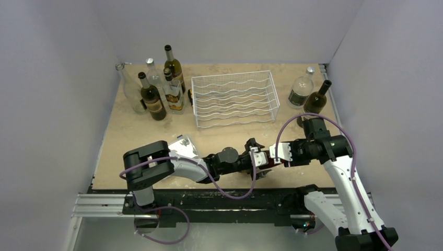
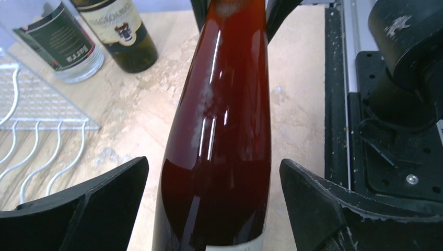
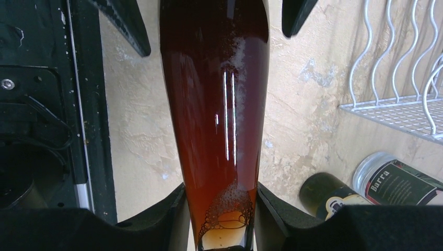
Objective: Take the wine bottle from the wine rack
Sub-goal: Pick up the wine bottle from the wine rack.
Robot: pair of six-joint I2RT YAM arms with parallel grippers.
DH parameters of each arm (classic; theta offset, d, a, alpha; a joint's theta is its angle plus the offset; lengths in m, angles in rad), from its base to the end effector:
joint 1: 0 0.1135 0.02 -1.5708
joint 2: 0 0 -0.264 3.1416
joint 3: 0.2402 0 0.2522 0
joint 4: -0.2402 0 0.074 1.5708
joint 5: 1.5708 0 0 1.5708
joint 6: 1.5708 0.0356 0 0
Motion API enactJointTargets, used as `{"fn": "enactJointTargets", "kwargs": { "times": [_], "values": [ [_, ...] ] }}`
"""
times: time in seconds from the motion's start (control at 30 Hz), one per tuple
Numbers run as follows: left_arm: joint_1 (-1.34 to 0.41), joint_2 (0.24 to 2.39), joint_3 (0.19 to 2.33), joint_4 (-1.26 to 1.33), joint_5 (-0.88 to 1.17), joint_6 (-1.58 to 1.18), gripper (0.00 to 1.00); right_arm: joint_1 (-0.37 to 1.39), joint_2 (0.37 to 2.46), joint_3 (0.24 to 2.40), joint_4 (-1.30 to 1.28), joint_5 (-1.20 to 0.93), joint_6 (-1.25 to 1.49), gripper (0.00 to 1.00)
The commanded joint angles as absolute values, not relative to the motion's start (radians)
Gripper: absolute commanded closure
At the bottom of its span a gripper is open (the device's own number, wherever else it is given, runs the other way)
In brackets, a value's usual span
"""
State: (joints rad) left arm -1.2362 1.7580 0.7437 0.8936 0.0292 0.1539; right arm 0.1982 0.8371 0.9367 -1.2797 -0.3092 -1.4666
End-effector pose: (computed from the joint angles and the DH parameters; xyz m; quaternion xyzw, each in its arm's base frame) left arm 0.1167 -0.3387 0.1834 0.4867 0.5686 -0.3509 0.5627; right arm 0.1176 0.0347 0.2939 -0.7369 0.6303 0.0080 0.2440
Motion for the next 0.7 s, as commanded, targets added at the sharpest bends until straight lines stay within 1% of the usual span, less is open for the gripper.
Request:
{"fn": "enactJointTargets", "kwargs": {
  "times": [0.0, 0.2, 0.5, 0.6, 0.67],
  "values": [
    [-1.216, 1.796, 0.816, 0.982, 0.144, 0.137, 0.04, 0.204, 0.822, 0.992, -1.212, -0.46, -1.466, 1.0],
    [-1.179, 1.848, 0.853, 0.965, 0.254, 0.092, 0.05, 0.203, 0.827, 1.007, -1.216, -0.471, -1.465, 1.0],
    [-1.129, 1.883, 0.881, 0.894, 0.336, 0.089, 0.08, 0.204, 0.837, 1.023, -1.223, -0.492, -1.462, 1.0],
    [-1.124, 1.886, 0.903, 0.837, 0.352, 0.104, 0.11, 0.204, 0.841, 1.026, -1.222, -0.494, -1.462, 1.0],
    [-1.124, 1.886, 0.923, 0.788, 0.361, 0.117, 0.17, 0.204, 0.844, 1.028, -1.221, -0.494, -1.461, 1.0]
  ]
}}
